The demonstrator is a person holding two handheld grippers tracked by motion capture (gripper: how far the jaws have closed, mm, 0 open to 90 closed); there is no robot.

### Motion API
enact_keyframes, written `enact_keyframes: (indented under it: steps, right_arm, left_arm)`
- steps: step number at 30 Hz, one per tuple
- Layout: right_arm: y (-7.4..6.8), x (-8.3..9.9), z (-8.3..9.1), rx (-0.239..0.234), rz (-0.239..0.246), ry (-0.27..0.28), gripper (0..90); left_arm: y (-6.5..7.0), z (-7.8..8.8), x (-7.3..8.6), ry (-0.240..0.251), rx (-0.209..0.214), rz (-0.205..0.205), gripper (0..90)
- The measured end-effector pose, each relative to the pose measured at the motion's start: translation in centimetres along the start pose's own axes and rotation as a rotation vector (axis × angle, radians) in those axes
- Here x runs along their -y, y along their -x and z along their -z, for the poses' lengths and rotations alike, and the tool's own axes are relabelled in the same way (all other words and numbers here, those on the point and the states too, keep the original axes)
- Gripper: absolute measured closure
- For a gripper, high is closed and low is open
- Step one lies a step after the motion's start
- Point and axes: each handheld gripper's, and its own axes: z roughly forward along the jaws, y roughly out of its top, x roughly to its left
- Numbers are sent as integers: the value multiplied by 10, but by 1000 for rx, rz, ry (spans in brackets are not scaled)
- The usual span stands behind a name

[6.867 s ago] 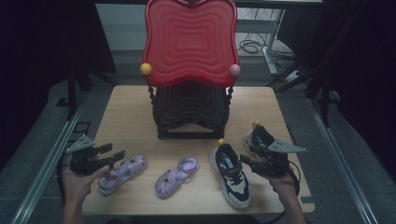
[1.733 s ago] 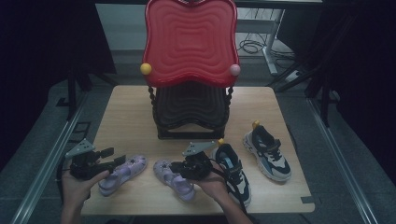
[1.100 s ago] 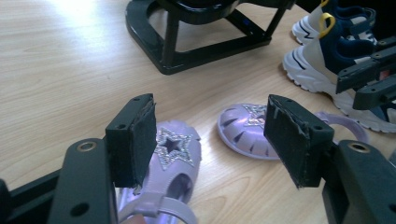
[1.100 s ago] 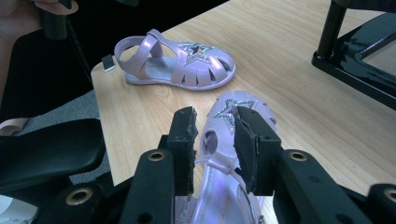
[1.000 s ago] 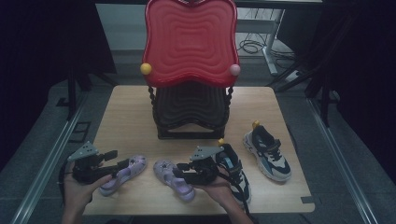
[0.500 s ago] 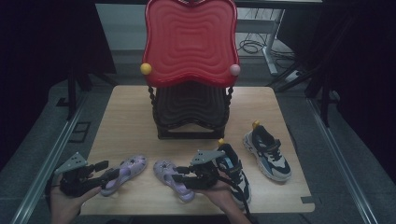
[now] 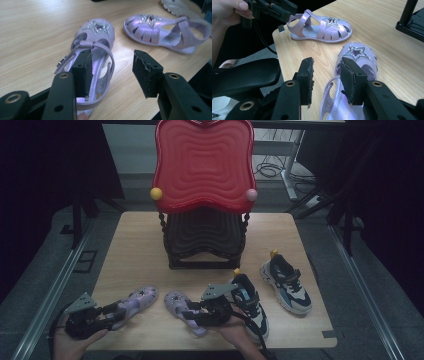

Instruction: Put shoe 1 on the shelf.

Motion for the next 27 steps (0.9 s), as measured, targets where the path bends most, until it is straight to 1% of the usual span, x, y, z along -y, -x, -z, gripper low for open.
enact_keyframes:
  steps: [5,6,9,10,12,15,16,19,27]
  right_arm:
    - [-1,2,0,-3,-3,-3,627]
    - [-1,2,0,-4,-3,-5,626]
    - [-1,3,0,-3,-2,-7,626]
    - [-1,3,0,-4,-1,-11,626]
    - [-1,4,-1,-4,-1,-13,626]
    - [-2,5,-3,-6,-2,-21,626]
    - [-2,5,-3,-6,-2,-21,626]
    - [-3,6,-7,-7,1,-36,622]
    - [-5,10,-10,-2,1,-62,618]
  left_arm:
    - [2,-9,2,-42,-9,-21,546]
    - [2,-13,2,-57,-11,-27,560]
    - [3,-17,3,-68,-9,-34,583]
    - [3,-21,3,-80,-10,-37,606]
    - [3,-22,3,-87,-12,-40,619]
    - [4,-25,3,-95,-15,-45,674]
    - [3,-26,3,-96,-14,-47,674]
    - [3,-27,4,-101,-16,-49,733]
    - [3,-31,6,-114,-24,-51,797]
